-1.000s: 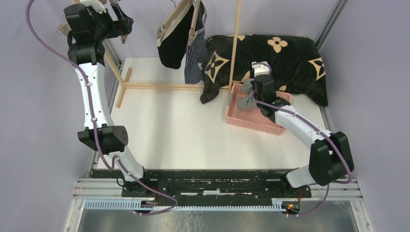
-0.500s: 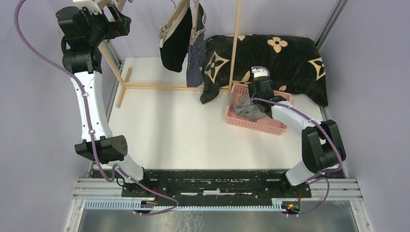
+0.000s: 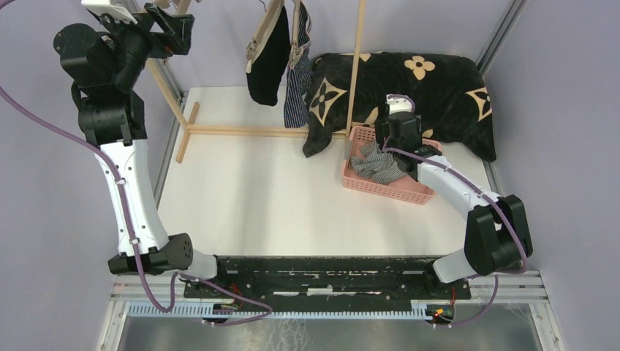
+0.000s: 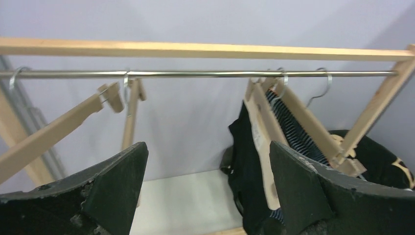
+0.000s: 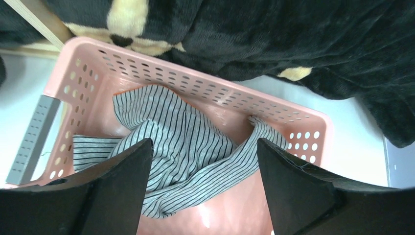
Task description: Remove the underwear clipped to the hanger
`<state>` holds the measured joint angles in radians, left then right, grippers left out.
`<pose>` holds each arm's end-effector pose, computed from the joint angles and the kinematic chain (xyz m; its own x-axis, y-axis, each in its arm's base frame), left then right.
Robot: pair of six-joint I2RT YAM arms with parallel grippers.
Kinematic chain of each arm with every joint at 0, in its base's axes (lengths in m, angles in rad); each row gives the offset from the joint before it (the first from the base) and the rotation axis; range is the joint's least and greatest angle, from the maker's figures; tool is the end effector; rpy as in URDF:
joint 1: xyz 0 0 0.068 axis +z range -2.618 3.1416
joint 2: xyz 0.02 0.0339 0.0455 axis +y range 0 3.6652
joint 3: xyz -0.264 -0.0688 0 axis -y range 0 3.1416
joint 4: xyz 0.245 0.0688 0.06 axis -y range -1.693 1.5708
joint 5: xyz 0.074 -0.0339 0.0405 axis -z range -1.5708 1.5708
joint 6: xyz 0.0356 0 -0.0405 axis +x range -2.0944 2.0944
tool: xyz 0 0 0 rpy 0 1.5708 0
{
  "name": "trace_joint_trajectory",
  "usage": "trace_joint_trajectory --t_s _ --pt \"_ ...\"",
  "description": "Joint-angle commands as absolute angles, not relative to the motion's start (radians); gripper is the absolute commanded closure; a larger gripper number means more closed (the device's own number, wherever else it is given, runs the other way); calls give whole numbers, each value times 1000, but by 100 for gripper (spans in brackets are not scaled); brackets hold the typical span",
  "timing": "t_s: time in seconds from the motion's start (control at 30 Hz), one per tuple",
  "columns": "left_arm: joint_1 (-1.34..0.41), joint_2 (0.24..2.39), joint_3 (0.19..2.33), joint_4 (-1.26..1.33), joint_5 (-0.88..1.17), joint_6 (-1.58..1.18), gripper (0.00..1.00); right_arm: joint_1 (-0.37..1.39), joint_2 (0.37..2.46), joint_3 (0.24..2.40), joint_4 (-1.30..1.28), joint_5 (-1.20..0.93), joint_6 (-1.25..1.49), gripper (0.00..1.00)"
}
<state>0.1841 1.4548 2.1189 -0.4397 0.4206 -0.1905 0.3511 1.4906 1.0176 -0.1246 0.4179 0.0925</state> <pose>0.2477 0.0313 0.5977 0.1723 -0.1437 -0.9745 0.2616 0.9605 -0.0954 0.3171 0.1007 0.2585 -0.5260 -0.1028 -0.8442 0.0495 0.9873 -0.1510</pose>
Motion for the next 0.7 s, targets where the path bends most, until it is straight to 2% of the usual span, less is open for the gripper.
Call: trace_joint_trajectory --t_s 0.0,0.1,0.27,0.37,0.67 --pt "96 1461 2121 -373 468 -238 1 351 1418 1036 -94 408 105 15" --pt "-31 1517 2196 -459 339 -150 1 351 1396 1030 -97 399 108 16" --pt "-164 1664 2381 -550 246 -118 1 350 1363 1013 -99 391 104 18" --pt "-238 1726 2408 -557 162 -67 1 351 1344 1003 -92 377 105 18" --pt "-268 1797 2403 -502 43 -1 1 351 1313 983 -77 345 100 18"
